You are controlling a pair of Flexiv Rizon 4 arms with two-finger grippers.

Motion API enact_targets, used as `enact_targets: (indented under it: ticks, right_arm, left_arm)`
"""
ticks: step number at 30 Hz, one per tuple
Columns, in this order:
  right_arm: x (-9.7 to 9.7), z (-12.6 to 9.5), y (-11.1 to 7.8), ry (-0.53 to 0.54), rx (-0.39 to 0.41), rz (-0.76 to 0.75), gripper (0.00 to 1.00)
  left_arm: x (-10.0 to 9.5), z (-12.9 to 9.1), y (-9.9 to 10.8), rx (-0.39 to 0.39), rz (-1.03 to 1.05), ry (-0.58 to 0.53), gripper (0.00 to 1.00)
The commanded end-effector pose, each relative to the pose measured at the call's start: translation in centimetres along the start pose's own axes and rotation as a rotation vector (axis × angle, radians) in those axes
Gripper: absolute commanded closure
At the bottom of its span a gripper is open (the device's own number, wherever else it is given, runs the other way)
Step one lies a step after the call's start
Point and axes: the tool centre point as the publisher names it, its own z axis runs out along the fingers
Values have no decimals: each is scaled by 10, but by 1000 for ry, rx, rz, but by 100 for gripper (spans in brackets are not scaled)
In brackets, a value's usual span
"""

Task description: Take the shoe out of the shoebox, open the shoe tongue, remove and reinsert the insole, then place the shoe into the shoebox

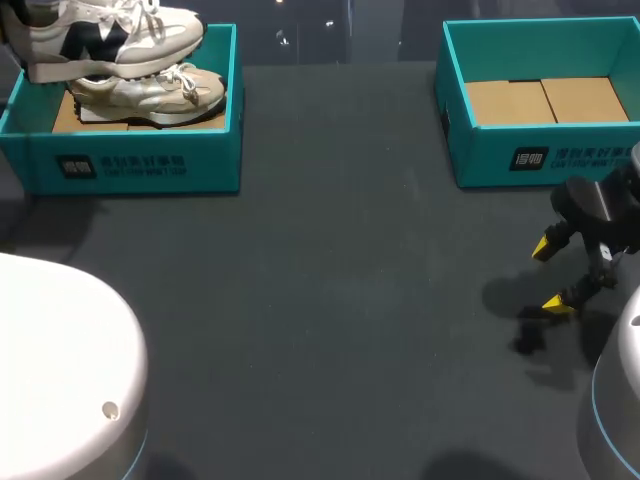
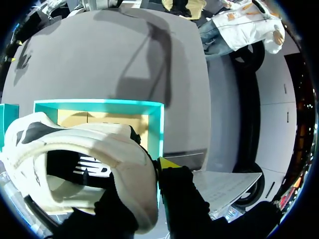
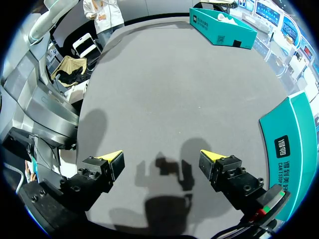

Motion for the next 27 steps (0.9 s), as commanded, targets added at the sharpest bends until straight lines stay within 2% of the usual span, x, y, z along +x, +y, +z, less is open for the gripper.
enact_targets:
  ticks: [1,7,14,20,27]
  right_arm:
    - [1,0,0,-2,2,1,0]
    - [1,0,0,-2,2,1,0]
    - [1,0,0,-2,2,1,0]
    - [1,0,0,-2,2,1,0]
    - [1,0,0,-2,2,1,0]
  left_arm:
    - [-1,-3,-7,8,10,-5,100]
    - [-18,-26,-38,-10,33,-53,100]
    - [-40,-53,-78,-29,83,-56,100]
    - [-67,-63,-113,-34,118,-43,100]
    - [-105,-65,-156,-26,170,-34,100]
